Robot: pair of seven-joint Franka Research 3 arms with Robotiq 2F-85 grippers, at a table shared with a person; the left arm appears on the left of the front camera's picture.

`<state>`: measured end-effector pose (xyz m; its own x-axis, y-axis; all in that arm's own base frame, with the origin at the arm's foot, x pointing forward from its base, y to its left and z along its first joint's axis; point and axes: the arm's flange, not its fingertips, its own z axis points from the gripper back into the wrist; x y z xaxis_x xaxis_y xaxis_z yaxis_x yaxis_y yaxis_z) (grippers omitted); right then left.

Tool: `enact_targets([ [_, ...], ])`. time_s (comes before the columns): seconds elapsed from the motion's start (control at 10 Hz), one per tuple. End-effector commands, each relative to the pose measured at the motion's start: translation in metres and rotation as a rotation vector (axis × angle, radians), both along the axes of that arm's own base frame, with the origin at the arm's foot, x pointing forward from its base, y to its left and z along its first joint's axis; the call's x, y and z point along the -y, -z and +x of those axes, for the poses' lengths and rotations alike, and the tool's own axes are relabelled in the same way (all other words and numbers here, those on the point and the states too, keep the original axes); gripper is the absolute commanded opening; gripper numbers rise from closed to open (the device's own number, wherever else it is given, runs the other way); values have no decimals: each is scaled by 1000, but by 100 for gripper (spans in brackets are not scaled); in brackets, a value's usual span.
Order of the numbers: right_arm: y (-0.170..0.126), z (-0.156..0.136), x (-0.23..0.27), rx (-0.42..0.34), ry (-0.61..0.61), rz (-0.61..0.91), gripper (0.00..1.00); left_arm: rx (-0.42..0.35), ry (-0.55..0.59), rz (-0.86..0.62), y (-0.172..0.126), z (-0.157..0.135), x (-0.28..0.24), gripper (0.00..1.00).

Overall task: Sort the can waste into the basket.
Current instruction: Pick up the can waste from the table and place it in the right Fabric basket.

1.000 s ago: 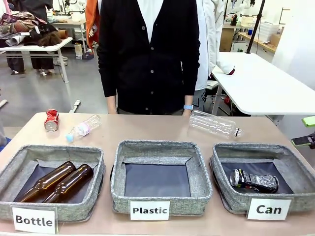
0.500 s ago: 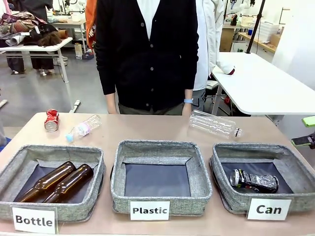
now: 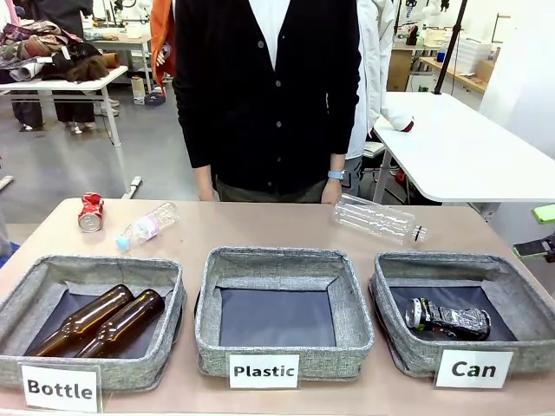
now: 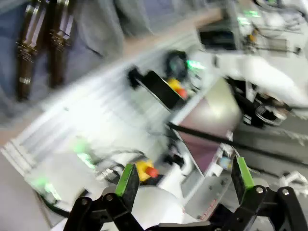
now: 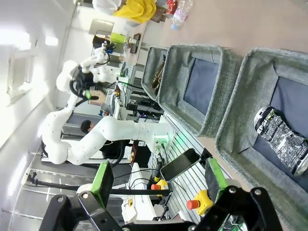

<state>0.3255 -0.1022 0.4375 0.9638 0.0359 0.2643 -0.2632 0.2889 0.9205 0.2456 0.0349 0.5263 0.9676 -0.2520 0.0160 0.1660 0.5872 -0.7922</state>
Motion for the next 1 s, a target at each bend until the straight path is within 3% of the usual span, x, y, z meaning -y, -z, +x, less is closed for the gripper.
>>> enact_targets([
  [0.0,-3,-1,2,9,-8,0,100,64,-178,287,4,63,1,100],
  [0.2,-3,-1,2,9,-8,0,100,122,-258,524,24,116,11,100],
  [0.3,-3,-1,2,9,-8,0,100,128,-306,606,26,129,10,100],
  [0.4,-3,-1,2,9,-8,0,100,196,-435,621,24,146,8,100],
  [0.5,-3,-1,2,9,-8,0,100,163,-455,413,9,140,11,100],
  [0.6,-3,-1,2,9,-8,0,100,229,-323,569,23,141,7,100],
  [0.9,-3,-1,2,9,-8,0,100,210,-369,548,23,148,9,100],
])
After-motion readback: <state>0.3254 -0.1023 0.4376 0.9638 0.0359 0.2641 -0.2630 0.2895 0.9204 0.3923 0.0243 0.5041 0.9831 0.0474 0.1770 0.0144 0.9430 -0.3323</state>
